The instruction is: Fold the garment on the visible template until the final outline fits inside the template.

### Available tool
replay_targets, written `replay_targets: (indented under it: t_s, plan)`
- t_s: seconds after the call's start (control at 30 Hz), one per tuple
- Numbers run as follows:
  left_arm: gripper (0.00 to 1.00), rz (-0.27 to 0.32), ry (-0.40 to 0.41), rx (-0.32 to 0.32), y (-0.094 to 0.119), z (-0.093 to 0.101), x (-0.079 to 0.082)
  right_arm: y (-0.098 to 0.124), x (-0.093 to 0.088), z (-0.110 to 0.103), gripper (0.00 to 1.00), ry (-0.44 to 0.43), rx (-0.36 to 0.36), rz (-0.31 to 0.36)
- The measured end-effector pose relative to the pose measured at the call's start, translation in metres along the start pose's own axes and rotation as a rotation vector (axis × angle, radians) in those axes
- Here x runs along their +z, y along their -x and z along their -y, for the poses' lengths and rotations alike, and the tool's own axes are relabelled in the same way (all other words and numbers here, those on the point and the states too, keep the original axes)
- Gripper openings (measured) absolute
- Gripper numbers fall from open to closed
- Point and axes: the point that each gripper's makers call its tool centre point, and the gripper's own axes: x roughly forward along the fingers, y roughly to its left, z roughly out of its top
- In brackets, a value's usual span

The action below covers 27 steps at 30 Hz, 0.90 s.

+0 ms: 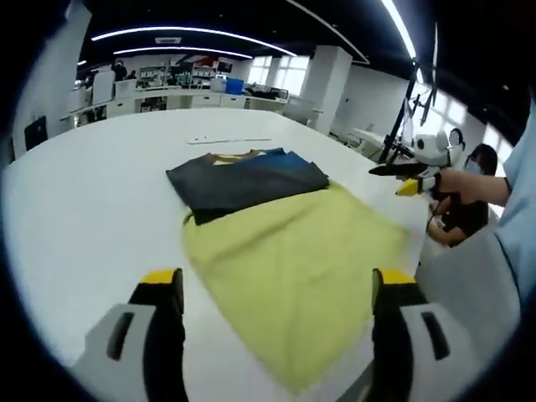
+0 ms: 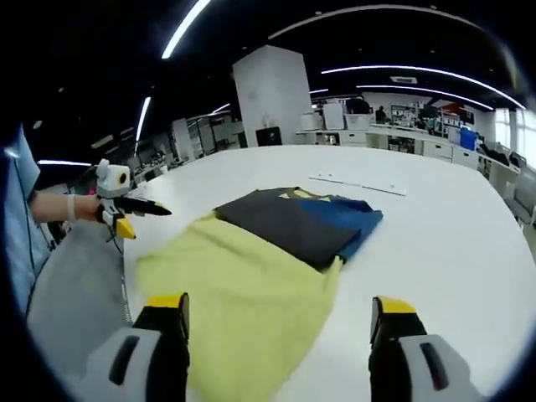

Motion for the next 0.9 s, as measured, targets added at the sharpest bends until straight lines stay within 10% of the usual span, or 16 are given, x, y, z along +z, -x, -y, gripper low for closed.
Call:
replay_targets:
  t_s: [0.9]
  plan:
    - [0.41, -0.325, 0.167, 0.01, 0.035, 0.004, -0.086, 0.039, -0.09, -0.029, 0.58, -0.117, 0.053, -0.169]
